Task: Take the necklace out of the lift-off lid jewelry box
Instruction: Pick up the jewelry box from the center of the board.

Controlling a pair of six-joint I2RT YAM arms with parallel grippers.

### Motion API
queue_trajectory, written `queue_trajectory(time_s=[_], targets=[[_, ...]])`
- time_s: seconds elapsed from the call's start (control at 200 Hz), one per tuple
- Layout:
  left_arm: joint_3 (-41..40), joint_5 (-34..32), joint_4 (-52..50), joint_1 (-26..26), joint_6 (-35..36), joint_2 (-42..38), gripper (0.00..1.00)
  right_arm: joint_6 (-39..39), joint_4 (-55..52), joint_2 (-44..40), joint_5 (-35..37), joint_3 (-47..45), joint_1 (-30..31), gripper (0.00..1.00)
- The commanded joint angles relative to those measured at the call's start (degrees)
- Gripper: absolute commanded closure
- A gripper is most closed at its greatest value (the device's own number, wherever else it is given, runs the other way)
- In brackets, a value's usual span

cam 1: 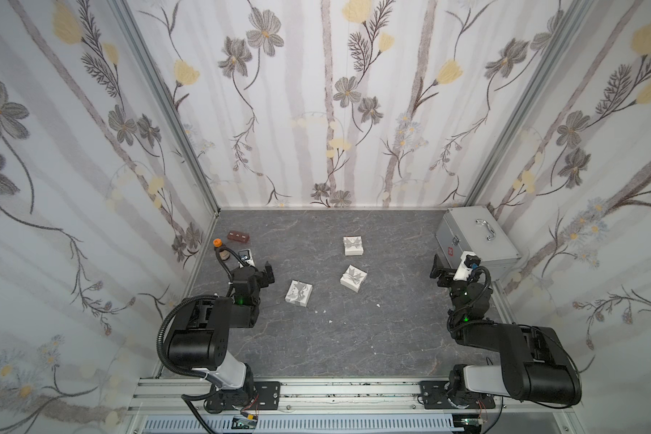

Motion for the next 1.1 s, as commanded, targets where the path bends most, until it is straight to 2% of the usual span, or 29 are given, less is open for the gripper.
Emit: queue_trajectory(time_s=[0.0, 0.235, 0.335, 0.405, 0.5, 0.575, 0.694, 0.779, 0.914, 1.094], targets=[[0.3, -0.4, 0.9, 0.0, 0.0, 0.1, 0.00, -0.5, 1.5, 0.1, -0.9, 0.3, 0.0, 0.00], [0.2, -1.7, 1.2, -0.2, -0.3, -0.3, 0.00, -0.5, -0.8, -1.5, -1.0, 0.9, 0.0, 0.00], [0.0, -2.6, -2.3, -0.3, -0.6, -4.8, 0.00, -0.7, -4.7, -6.1, -0.8, 1.3, 0.2, 0.00], [0.5, -3.6, -6.6, -0.9, -0.2, -9.1, 0.00, -1.6, -11.8, -10.3, -0.1, 3.0, 1.4, 0.00], [3.5, -4.5, -17.4, -2.2, -0.3, -15.4, 0.00, -4.1, -23.6, -14.8, -0.3, 7.7, 4.5, 0.00], [4.5, -1.9, -20.4, -3.2, -1.4, -18.9, 0.00, -7.2, -35.2, -15.5, -0.8, 13.9, 7.9, 0.00], [7.6, 3.0, -26.3, -5.7, -1.5, -23.1, 0.00, -11.0, -53.5, -10.0, -5.7, 25.8, 12.2, 0.01], [9.6, 5.4, -30.9, -8.1, -0.5, -25.2, 0.00, -12.4, -63.6, -3.9, -9.4, 34.5, 15.8, 0.06], [11.3, 8.6, -36.1, -12.1, -0.3, -27.5, 0.00, -15.9, -76.8, 7.5, -8.1, 47.2, 24.1, 0.08], [11.5, 8.0, -40.4, -16.8, 0.9, -30.3, 0.00, -20.3, -92.4, 20.6, -8.8, 62.1, 31.1, 0.09]])
